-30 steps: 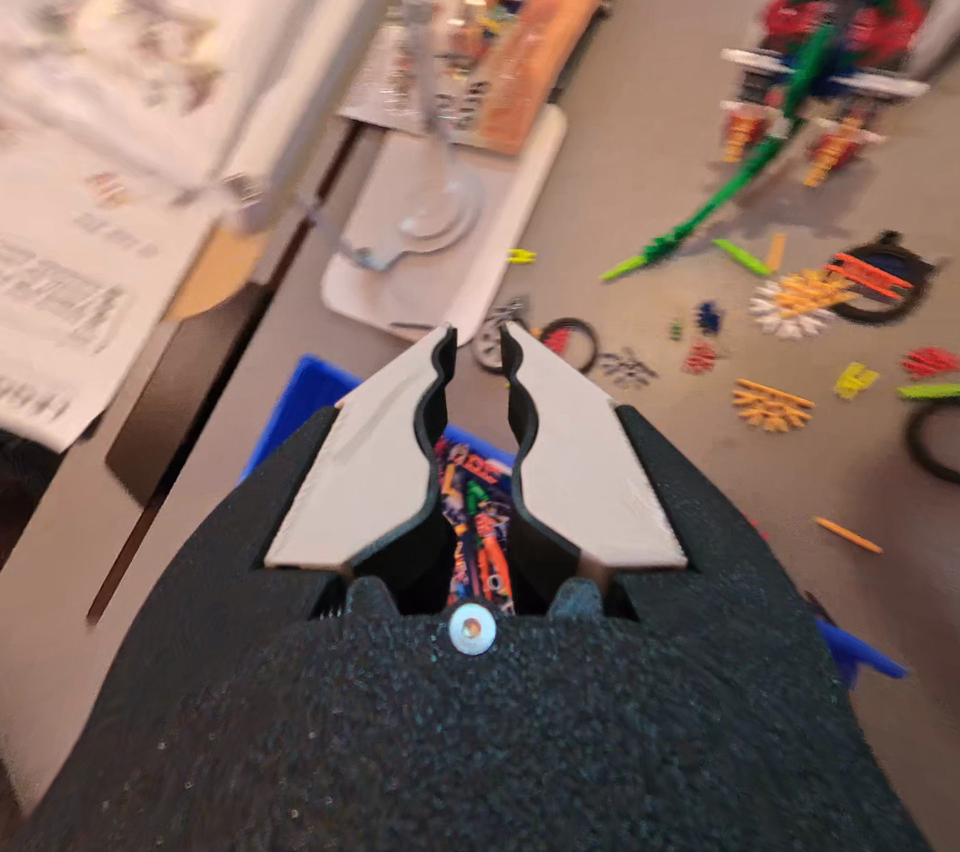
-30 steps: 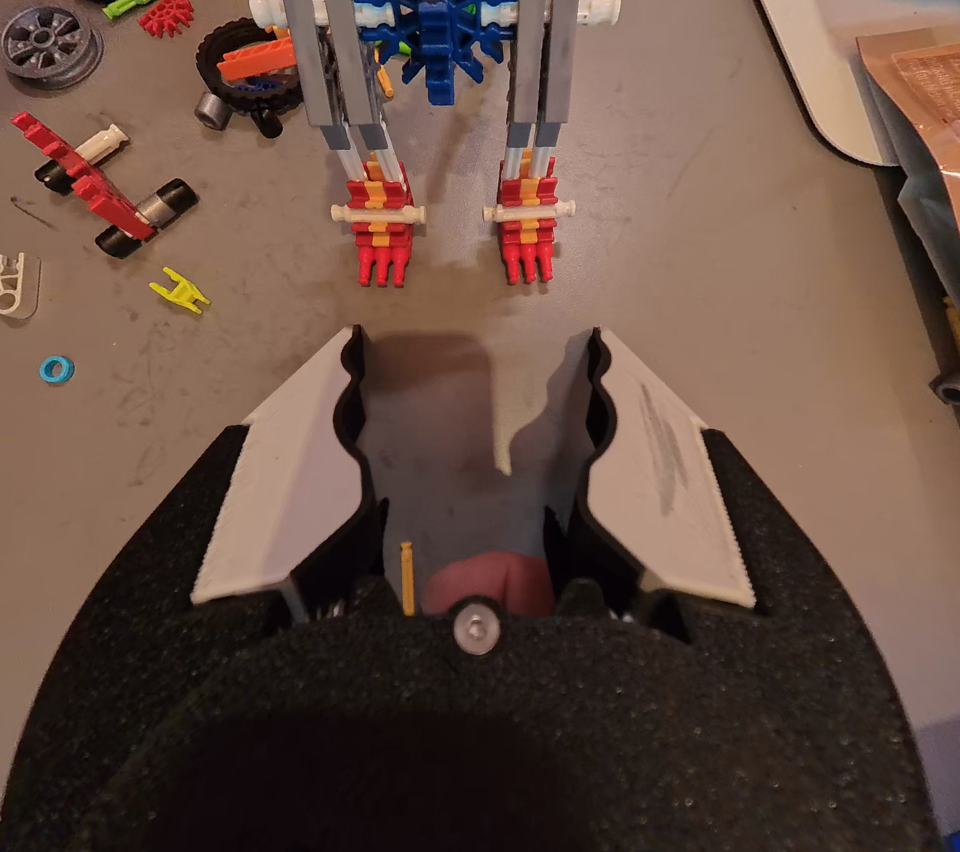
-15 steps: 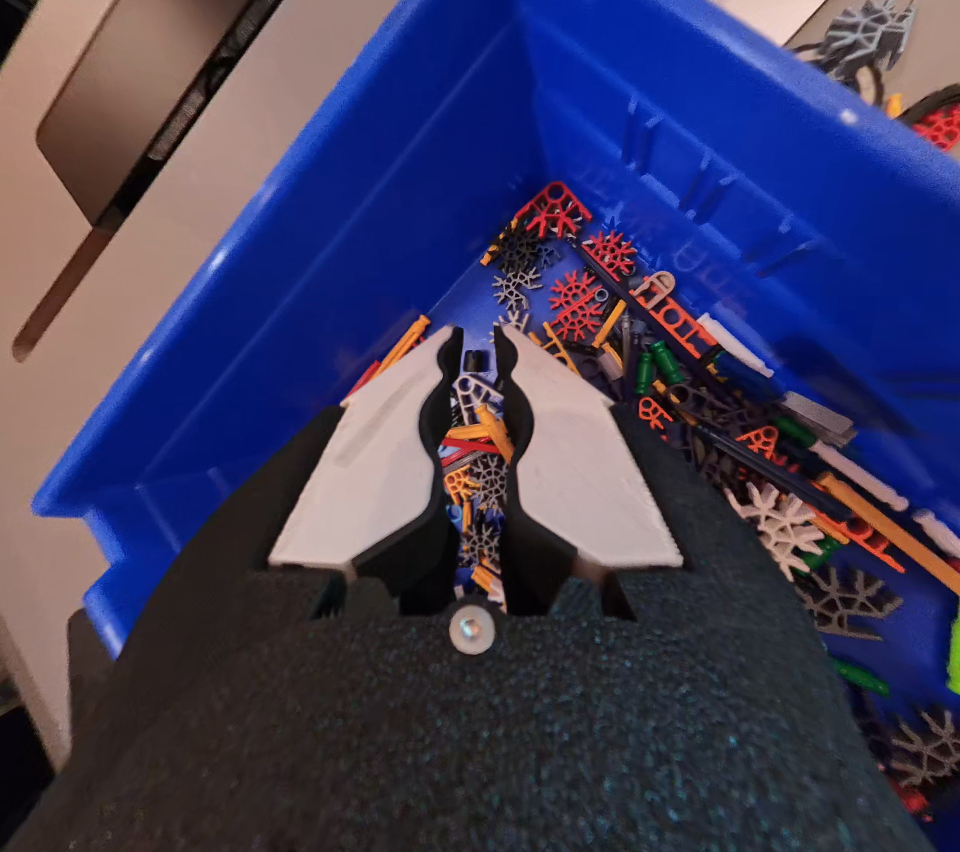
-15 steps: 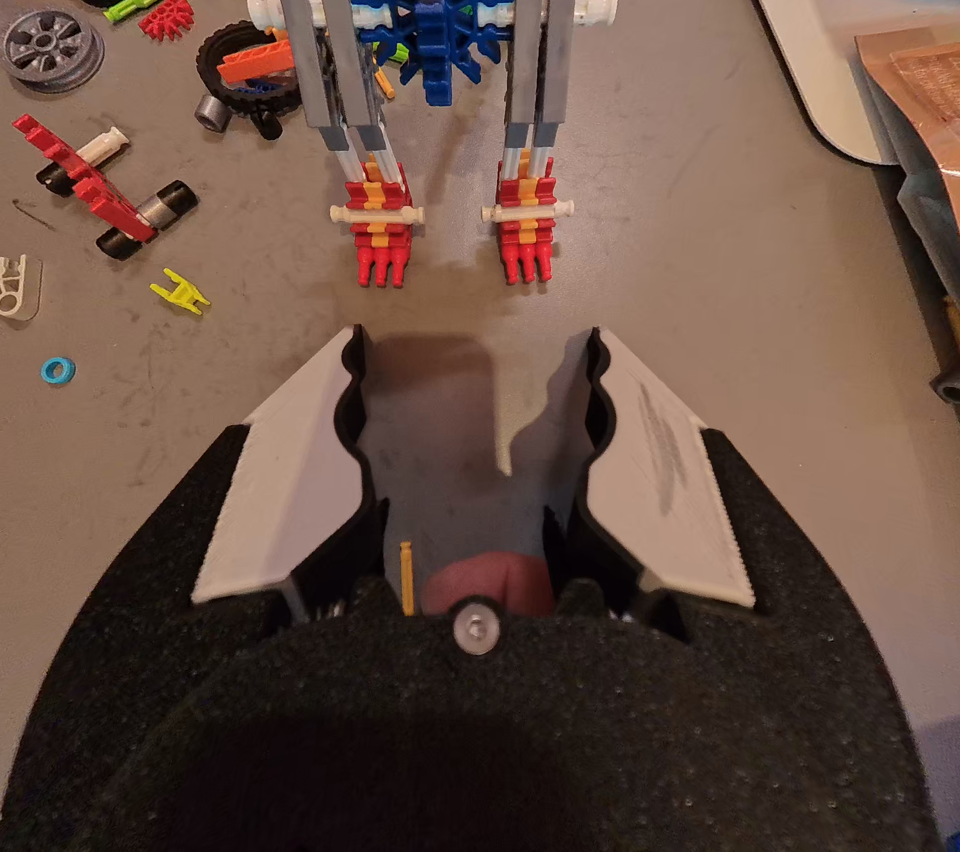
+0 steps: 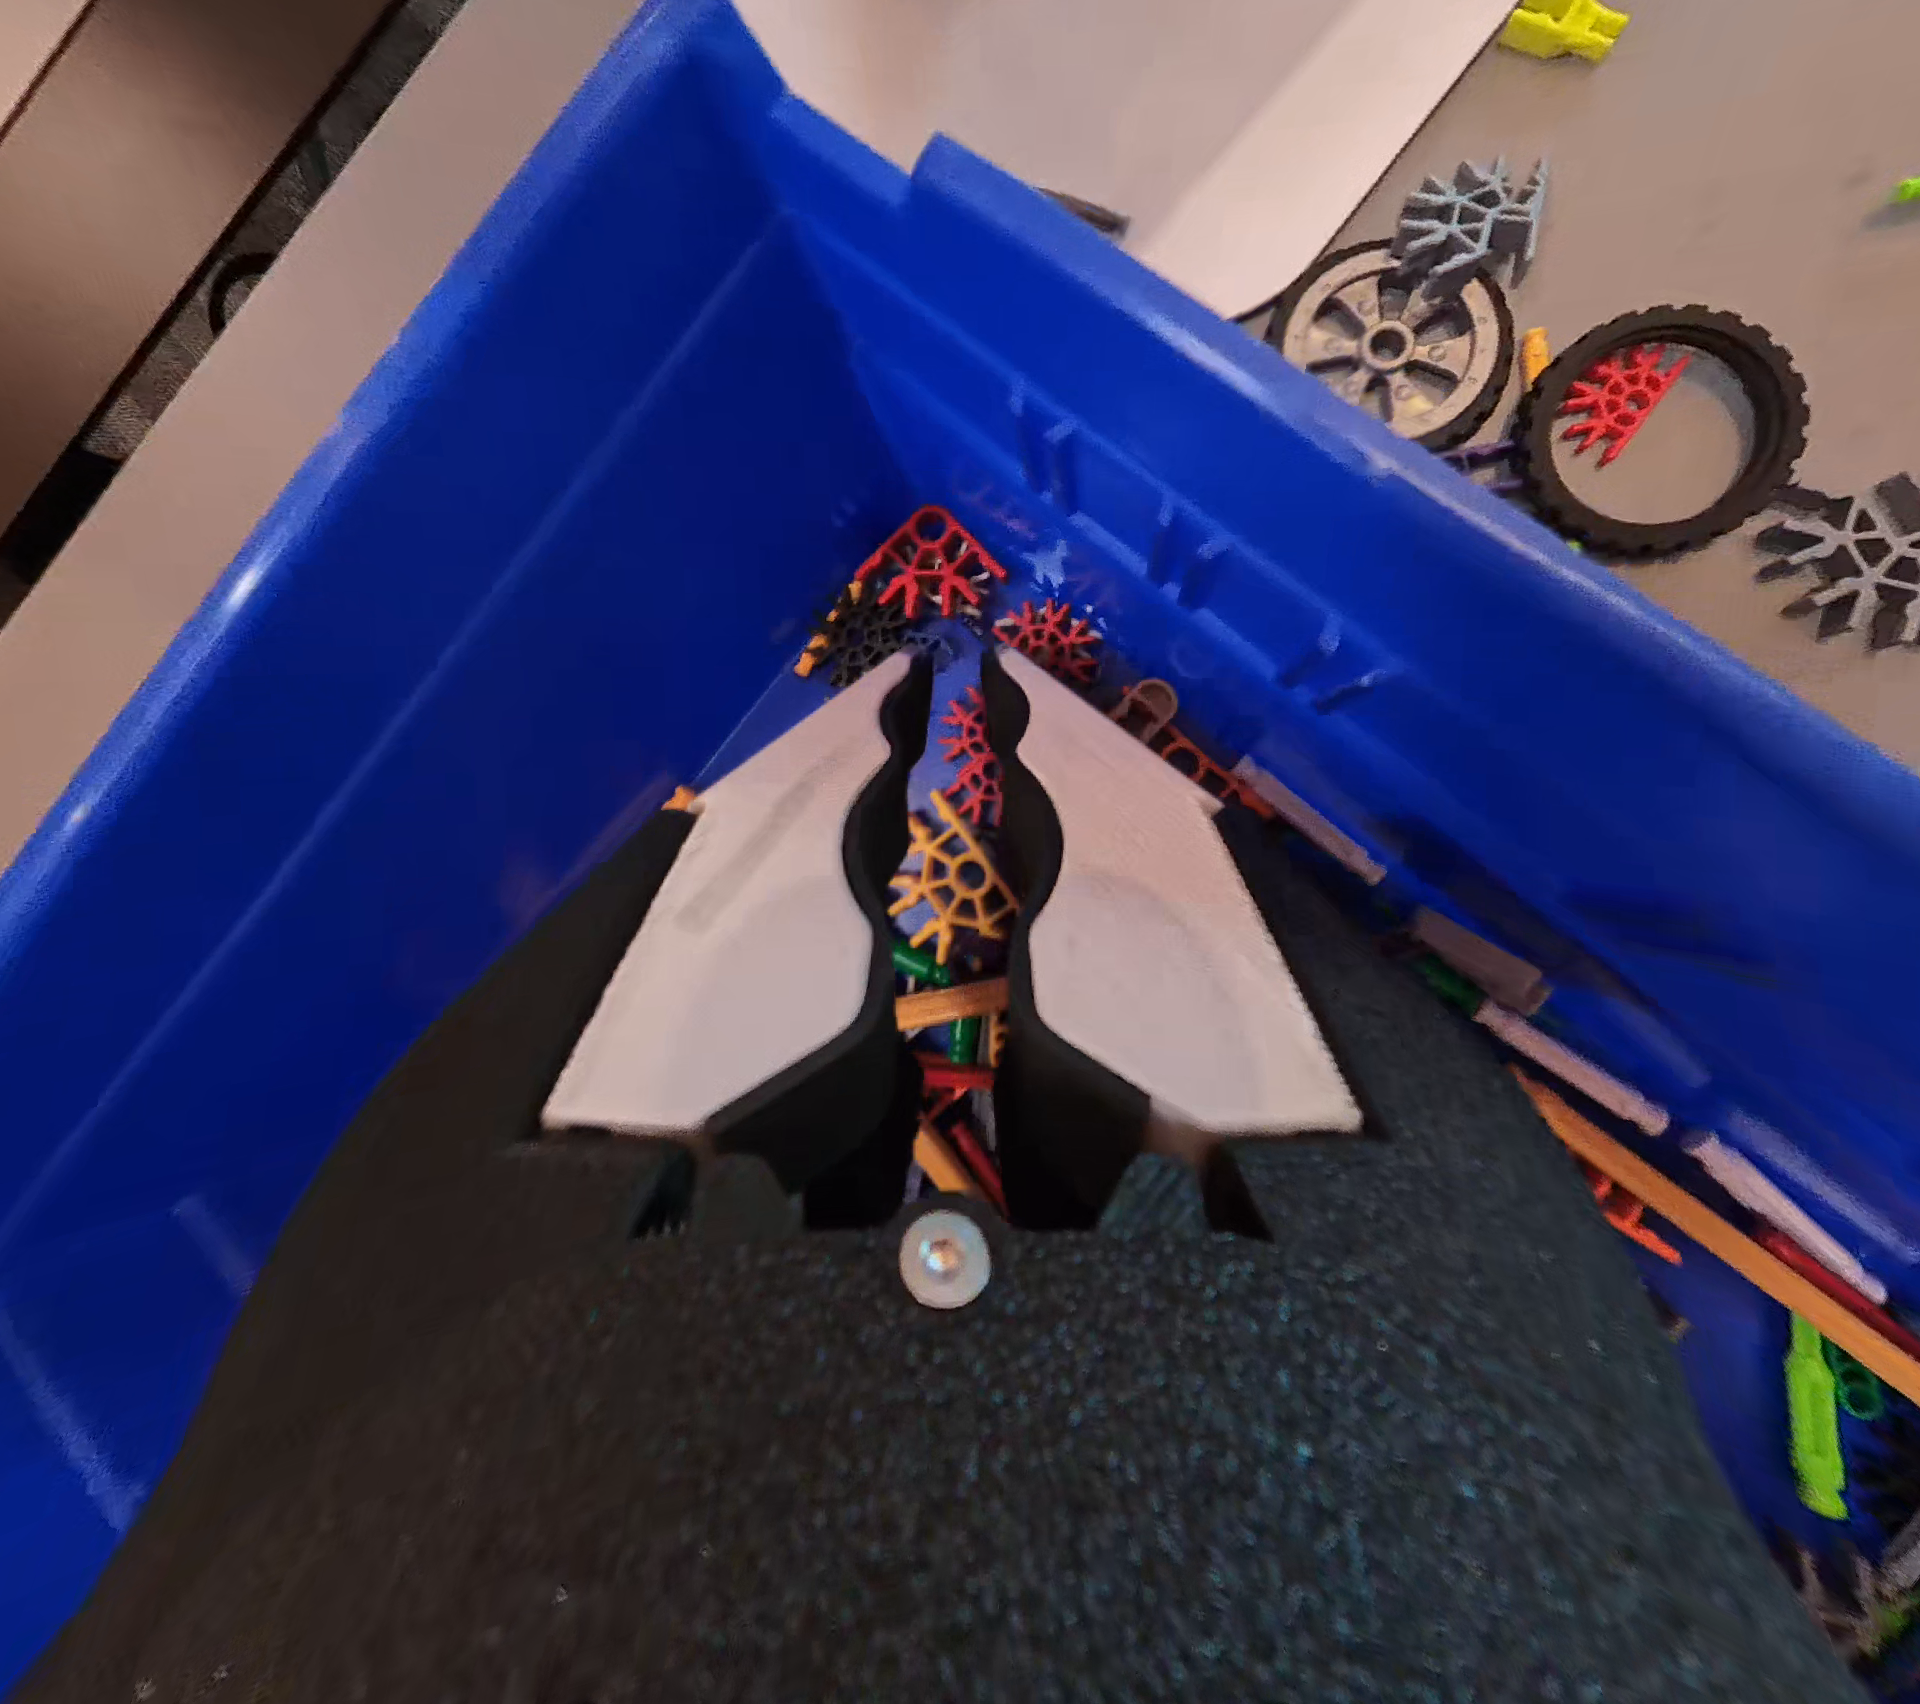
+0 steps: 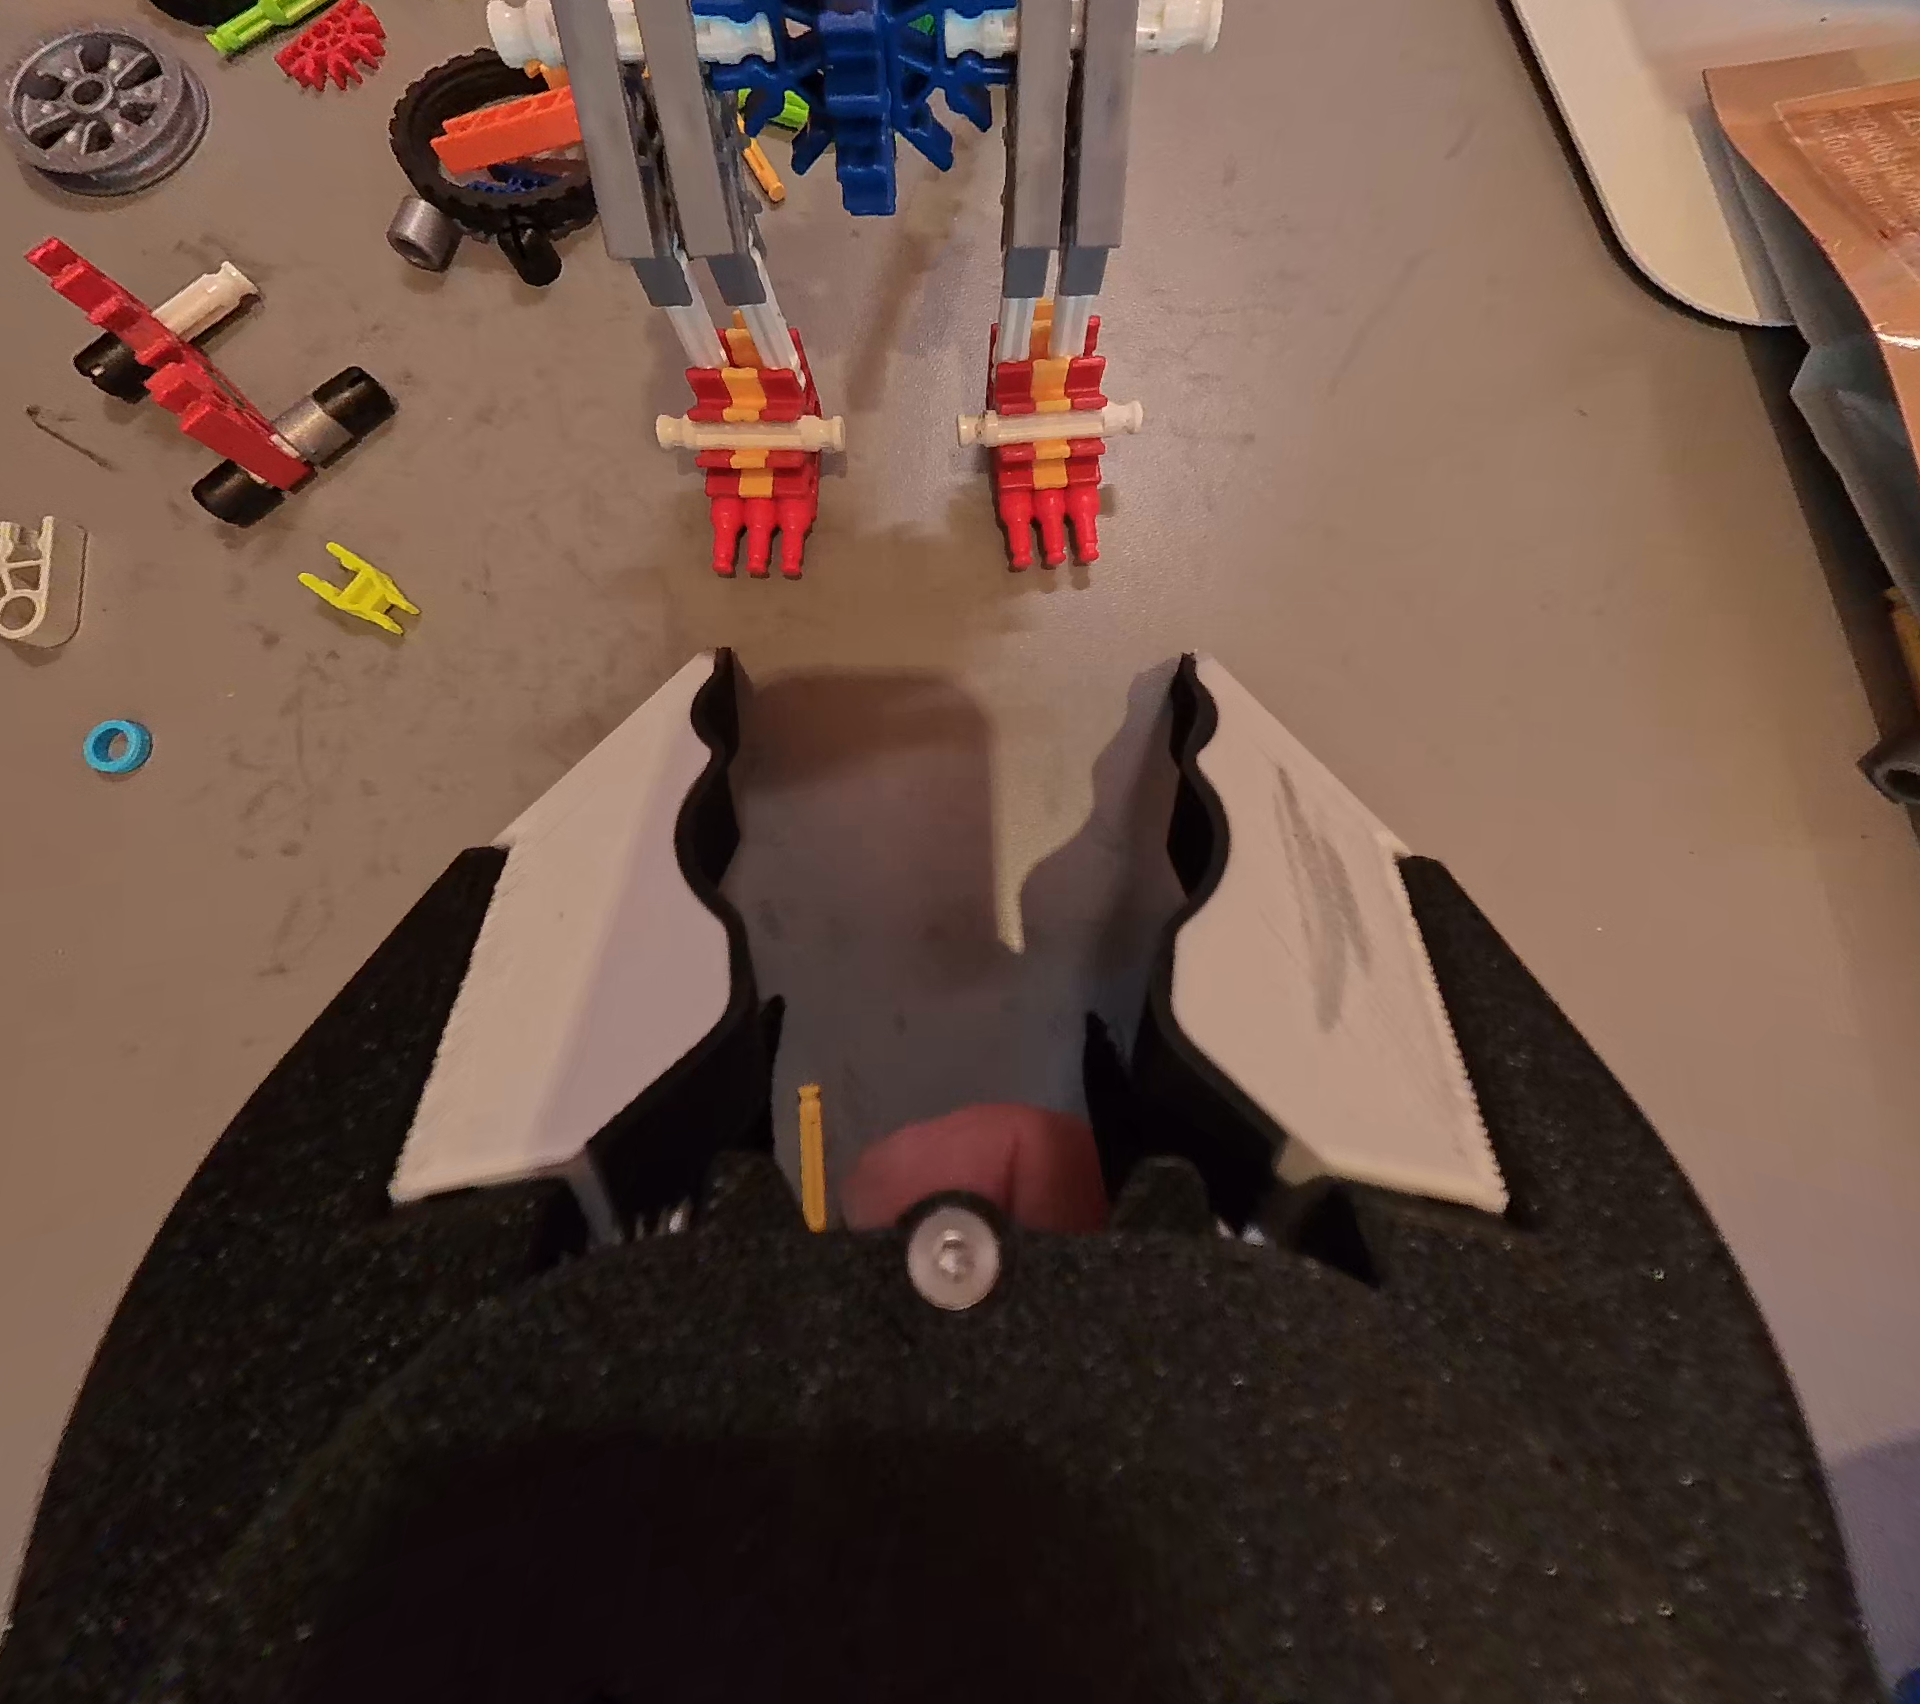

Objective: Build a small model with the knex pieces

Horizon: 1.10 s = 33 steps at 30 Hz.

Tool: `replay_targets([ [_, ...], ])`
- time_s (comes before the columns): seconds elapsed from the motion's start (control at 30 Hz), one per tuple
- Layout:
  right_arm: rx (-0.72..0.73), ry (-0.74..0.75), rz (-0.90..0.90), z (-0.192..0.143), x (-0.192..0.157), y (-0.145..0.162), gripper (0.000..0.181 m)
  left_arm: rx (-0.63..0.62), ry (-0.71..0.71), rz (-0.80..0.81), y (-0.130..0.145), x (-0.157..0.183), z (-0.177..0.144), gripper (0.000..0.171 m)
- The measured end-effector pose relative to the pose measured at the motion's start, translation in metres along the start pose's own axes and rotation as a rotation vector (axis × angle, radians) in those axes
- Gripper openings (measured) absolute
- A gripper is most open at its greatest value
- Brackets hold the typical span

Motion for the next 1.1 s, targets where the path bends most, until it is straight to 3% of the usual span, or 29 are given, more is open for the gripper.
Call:
replay_targets([
  [0.13,0.001,-0.001,0.001,0.0,0.0,0.0,0.084,-0.01,-0.003,-0.016,0.0,-0.007,0.01,0.007],
  [0.3,0.001,-0.001,0.001,0.0,0.0,0.0,0.084,0.01,0.117,-0.165,0.006,-0.009,0.015,0.003],
  [0.5,0.001,-0.001,0.0,0.0,0.0,0.0,0.084,-0.039,0.029,-0.245,0.021,-0.032,0.008,0.012],
  [0.67,0.002,-0.002,0.002,0.0,0.0,0.0,0.084,0.043,0.075,-0.151,0.004,-0.017,0.004,0.013],
  [0.8,0.001,-0.001,0.0,0.0,0.0,0.0,0.084,-0.035,0.014,-0.035,0.007,-0.01,0.016,0.014],
  [1.1,0.001,0.0,-0.001,0.0,0.0,0.0,0.084,-0.01,0.027,-0.094,0.006,-0.011,0.024,0.014],
])
Point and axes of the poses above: each gripper's, where its closed fingertips meet, z out along the fingers, y out of its underside, x = y × z across the jaws, the point moved 3 cm from there along -z, back along the fingers, and after that the axes turned 2 degrees about -y, right-handed, at the moved point
